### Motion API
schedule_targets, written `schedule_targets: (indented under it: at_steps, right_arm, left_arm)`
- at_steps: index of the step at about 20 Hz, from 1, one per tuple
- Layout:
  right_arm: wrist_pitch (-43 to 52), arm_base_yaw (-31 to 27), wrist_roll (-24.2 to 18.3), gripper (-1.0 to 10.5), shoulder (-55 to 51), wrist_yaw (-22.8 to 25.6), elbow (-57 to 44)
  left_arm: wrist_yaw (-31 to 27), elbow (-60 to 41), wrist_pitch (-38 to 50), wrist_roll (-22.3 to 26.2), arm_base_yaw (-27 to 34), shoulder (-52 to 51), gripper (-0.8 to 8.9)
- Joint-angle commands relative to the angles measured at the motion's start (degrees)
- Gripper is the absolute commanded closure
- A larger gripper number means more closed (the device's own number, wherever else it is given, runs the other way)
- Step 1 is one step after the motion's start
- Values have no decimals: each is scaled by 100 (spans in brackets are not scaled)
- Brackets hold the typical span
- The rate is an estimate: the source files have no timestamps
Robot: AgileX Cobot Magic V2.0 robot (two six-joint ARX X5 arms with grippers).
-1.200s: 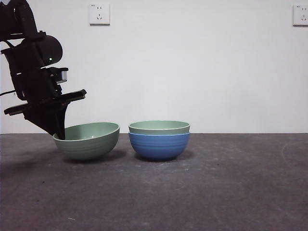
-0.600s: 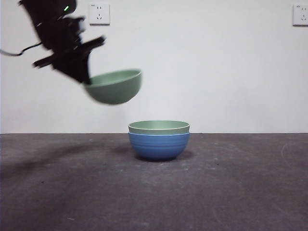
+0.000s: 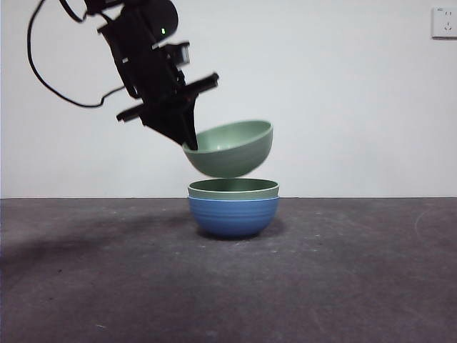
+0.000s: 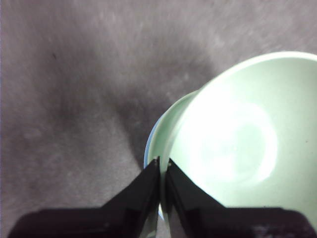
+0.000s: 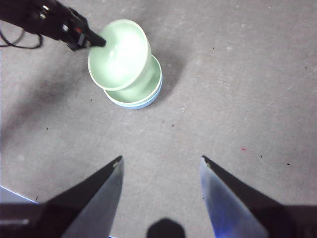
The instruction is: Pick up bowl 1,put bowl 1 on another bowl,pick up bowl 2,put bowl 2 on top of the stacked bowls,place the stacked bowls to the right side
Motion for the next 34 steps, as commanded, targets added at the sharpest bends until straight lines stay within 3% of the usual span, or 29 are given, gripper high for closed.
schedule_targets:
  at_steps: [1, 12, 14, 16, 23, 26, 32, 34]
  right_arm:
    - [15, 7, 44, 691, -15, -9, -24]
    - [-48, 7, 105, 691, -15, -15, -24]
    - [-48, 7, 105, 691, -15, -35, -24]
    - [-48, 9, 105, 691, -15, -208, -24]
    - [-46, 9, 107, 690, -13, -273, -24]
    - [28, 7, 125, 689, 63, -289, -24]
    - [675, 7, 144, 684, 704, -310, -24]
    - [933, 7, 144, 593, 1115, -313, -24]
  left_arm:
    - [-2, -7, 72, -72, -74, 199, 819]
    - [-234, -7, -90, -4, -98, 457, 816]
    - [-208, -7, -42, -4, -140, 457, 770]
    - [-96, -7, 7, -2, -166, 457, 661]
    - [-101, -7, -50, -9, -168, 352, 639]
    - [-107, -7, -278, -4, -50, -11, 524]
    - [-129, -7, -1303, 586, 192, -1445, 524]
    - [-133, -7, -1604, 761, 223, -2024, 524]
